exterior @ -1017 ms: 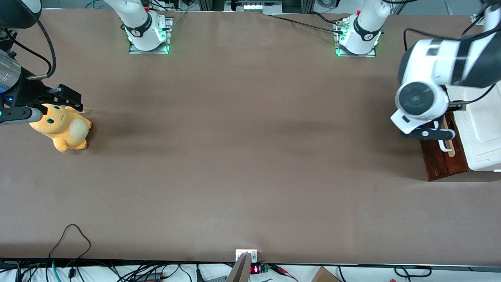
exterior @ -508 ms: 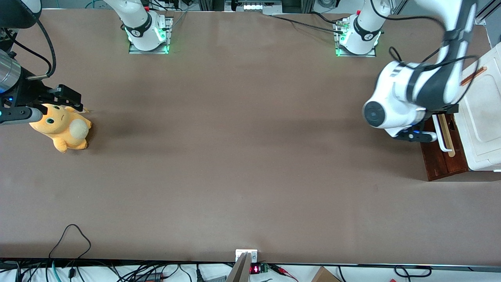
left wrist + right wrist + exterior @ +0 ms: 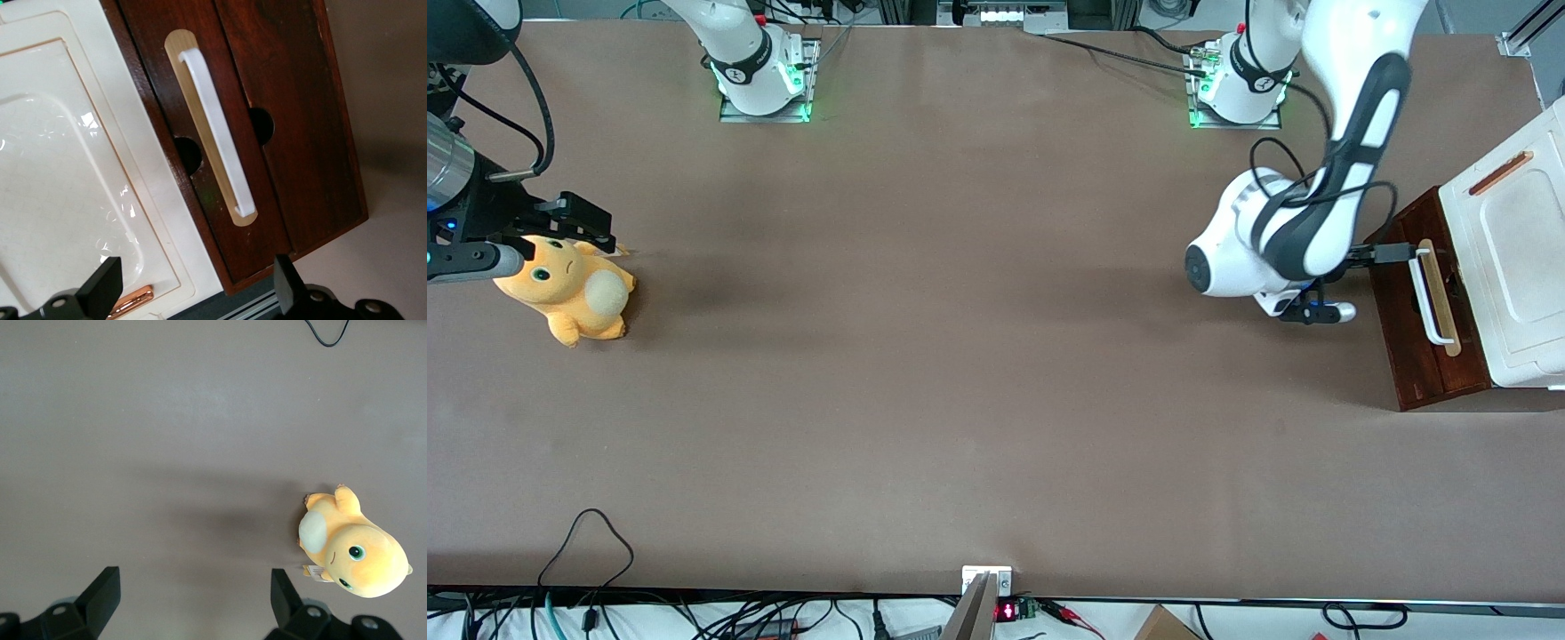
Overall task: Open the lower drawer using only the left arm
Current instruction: 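Swing the left gripper around to face the lower drawer's white handle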
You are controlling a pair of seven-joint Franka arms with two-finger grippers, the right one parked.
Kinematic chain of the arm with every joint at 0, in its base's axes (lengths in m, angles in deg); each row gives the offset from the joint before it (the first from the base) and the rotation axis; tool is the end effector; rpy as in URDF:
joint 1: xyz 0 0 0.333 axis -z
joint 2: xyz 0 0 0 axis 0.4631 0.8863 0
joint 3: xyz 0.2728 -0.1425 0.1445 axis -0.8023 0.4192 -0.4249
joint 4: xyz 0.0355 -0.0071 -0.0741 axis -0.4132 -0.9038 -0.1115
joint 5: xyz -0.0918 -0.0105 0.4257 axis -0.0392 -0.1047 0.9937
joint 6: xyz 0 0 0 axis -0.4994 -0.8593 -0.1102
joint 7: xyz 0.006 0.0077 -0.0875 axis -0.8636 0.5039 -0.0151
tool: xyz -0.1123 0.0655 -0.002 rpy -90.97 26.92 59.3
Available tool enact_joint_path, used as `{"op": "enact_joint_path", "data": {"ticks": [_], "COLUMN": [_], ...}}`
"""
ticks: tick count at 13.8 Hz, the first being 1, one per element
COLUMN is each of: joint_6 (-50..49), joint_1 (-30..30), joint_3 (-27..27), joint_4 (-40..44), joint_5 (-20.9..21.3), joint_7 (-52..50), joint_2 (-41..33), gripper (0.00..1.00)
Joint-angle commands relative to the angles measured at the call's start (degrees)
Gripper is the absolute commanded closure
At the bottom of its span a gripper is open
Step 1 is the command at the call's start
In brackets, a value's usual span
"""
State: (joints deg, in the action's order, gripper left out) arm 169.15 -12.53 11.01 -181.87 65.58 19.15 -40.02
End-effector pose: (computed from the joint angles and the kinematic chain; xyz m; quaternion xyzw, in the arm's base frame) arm 0.5387 -0.0551 0.2186 -0.7728 0.0653 0.1733 0.6070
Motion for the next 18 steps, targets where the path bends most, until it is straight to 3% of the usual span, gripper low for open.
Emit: {"op": "enact_joint_path", "data": {"ticks": [1,5,9,11,18], "joint_6": [-3.4,-2.9,0.9,1.0,2.8], "joint_1": [1.5,1.0,-0.6,-0.7,-3.0], "joint_3": [-0.3,-0.3,-0.9,-1.4,-1.4], "joint_4": [0.8,1.1,1.2,1.3,3.0], "joint_5": [4.2,7.6,8.1,10.8,11.9], "joint_7": [-5.4,-5.8,-5.2,-5.2,-2.3], "joint_2": [6.0,9.0,9.4,9.4,9.5], "gripper": [0.00,0.00,0.00,0.00,0.00]}}
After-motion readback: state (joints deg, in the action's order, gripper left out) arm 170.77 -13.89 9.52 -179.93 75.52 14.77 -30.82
